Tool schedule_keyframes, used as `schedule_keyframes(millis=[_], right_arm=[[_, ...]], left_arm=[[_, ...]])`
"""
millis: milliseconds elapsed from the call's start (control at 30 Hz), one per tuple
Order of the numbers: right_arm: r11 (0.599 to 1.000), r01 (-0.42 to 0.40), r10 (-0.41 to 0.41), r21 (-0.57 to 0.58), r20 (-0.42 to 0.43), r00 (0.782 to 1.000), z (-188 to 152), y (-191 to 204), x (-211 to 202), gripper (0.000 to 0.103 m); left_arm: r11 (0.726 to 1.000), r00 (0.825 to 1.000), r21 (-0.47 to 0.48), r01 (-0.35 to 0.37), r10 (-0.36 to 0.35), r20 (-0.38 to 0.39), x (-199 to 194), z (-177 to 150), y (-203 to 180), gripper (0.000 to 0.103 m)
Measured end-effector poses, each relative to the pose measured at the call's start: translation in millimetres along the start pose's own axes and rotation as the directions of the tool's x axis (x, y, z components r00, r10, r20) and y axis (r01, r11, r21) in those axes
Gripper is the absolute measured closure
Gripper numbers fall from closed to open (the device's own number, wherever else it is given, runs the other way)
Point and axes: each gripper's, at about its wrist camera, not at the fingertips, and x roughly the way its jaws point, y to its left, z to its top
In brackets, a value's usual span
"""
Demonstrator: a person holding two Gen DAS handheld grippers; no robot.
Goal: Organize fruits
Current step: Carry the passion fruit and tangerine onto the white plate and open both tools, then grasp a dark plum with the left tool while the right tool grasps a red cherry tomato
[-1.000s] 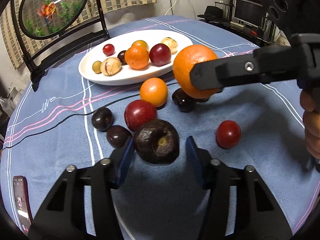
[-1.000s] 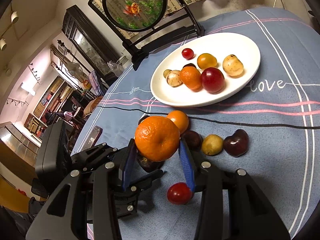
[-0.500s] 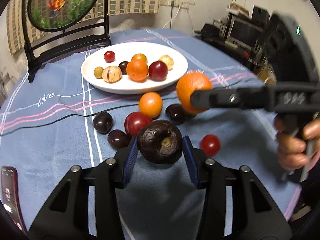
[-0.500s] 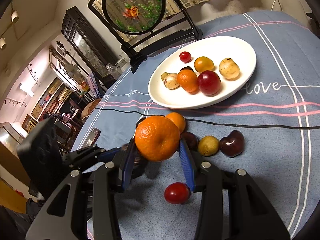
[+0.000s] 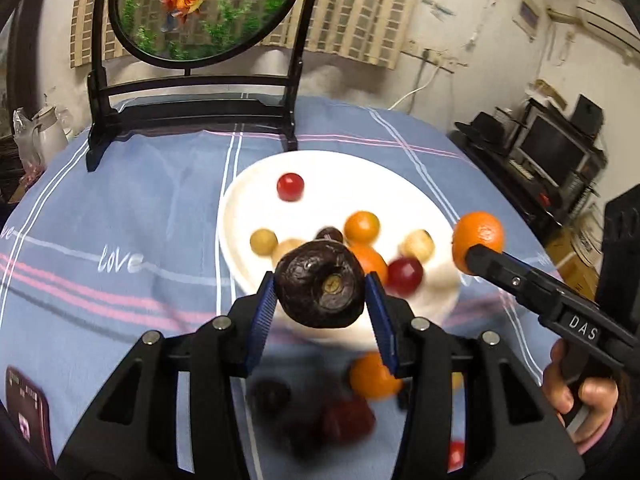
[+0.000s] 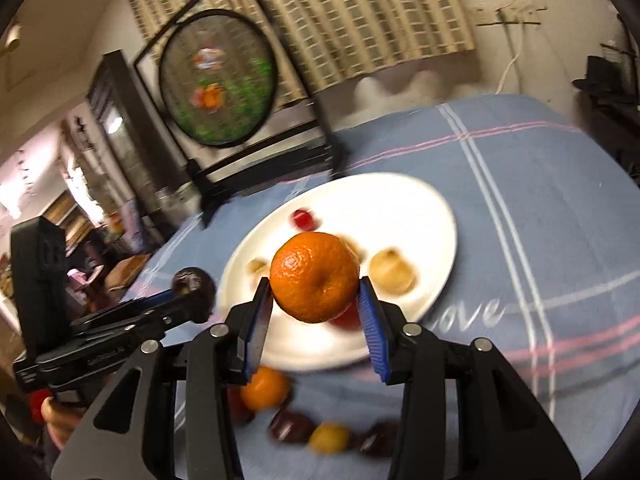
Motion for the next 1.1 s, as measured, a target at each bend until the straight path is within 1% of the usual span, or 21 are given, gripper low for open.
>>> schedule_keyframes(millis=[67, 100, 167, 233, 300, 367, 400, 467, 500, 600, 700, 800, 900, 967, 1067, 1100], right_arm=[[1.0, 0.027, -0.027, -0.004, -0.019, 0.999, 4, -6, 18, 0.059], [1.0, 0.023, -0.023, -0.003, -0.034, 0.999, 5, -8, 24, 0.059], [1.0, 0.014, -0.014, -0.002, -0.058, 0.998, 8, -10, 34, 0.059], [1.0, 0.017, -0.019, -0.021, -0.064, 0.998, 11, -8, 40, 0.059], [0.998, 0.033, -0.036, -0.051, -0.063, 0.997, 12, -3, 45, 0.056], [0.997, 0.028, -0.032, -0.072, -0.055, 0.998, 11, 0, 42, 0.052], [0.997, 0.025, -0.029, -0.079, -0.052, 0.998, 10, 2, 39, 0.048], [0.995, 0.032, -0.034, -0.09, -0.026, 0.999, 9, 6, 28, 0.043], [0.995, 0.03, -0.032, -0.095, -0.018, 0.999, 7, 8, 24, 0.042], [0.993, 0.034, -0.035, -0.116, -0.005, 0.999, 2, 15, 9, 0.042], [0.99, 0.012, -0.014, -0.144, -0.013, 1.0, -10, 24, -9, 0.042], [0.983, -0.006, 0.001, -0.182, -0.025, 1.0, -29, 33, -28, 0.042], [0.983, -0.017, 0.003, -0.181, -0.082, 0.997, -53, 37, -42, 0.042], [0.986, -0.044, 0.019, -0.163, -0.152, 0.988, -69, 39, -46, 0.042], [0.981, -0.059, 0.018, -0.182, -0.223, 0.975, -85, 46, -47, 0.042], [0.978, -0.055, 0.004, -0.2, -0.248, 0.969, -91, 49, -47, 0.042]], left_arm=[[1.0, 1.0, -0.019, -0.015, 0.014, -0.018, 12, 7, 3, 0.057], [0.999, 0.999, -0.027, -0.02, 0.02, -0.028, 20, 12, 5, 0.057], [0.999, 0.998, -0.015, -0.043, 0.043, -0.038, 27, 15, 4, 0.057], [0.998, 0.997, -0.001, -0.067, 0.067, -0.037, 31, 15, 3, 0.057], [0.996, 0.995, 0.002, -0.089, 0.089, -0.048, 37, 16, 5, 0.056], [0.993, 0.992, -0.006, -0.118, 0.117, -0.051, 38, 14, 7, 0.042], [0.989, 0.989, -0.004, -0.146, 0.146, -0.04, 34, 13, 8, 0.028], [0.983, 0.983, 0.017, -0.185, 0.184, 0.008, 21, 11, 7, 0.026], [0.982, 0.982, 0.03, -0.188, 0.187, 0.019, 15, 10, 6, 0.025], [0.982, 0.982, 0.04, -0.186, 0.184, 0.044, 0, 5, 3, 0.019], [0.984, 0.985, 0.051, -0.171, 0.169, 0.048, -13, -3, 3, 0.015], [0.977, 0.977, 0.047, -0.206, 0.202, 0.072, -29, -15, 9, 0.008], [0.974, 0.972, 0.037, -0.222, 0.218, 0.086, -45, -33, 18, 0.006], [0.972, 0.97, 0.023, -0.234, 0.232, 0.078, -52, -43, 24, 0.006], [0.981, 0.979, -0.02, -0.193, 0.194, 0.065, -61, -54, 34, 0.005], [0.981, 0.98, -0.033, -0.189, 0.191, 0.063, -63, -57, 36, 0.005]])
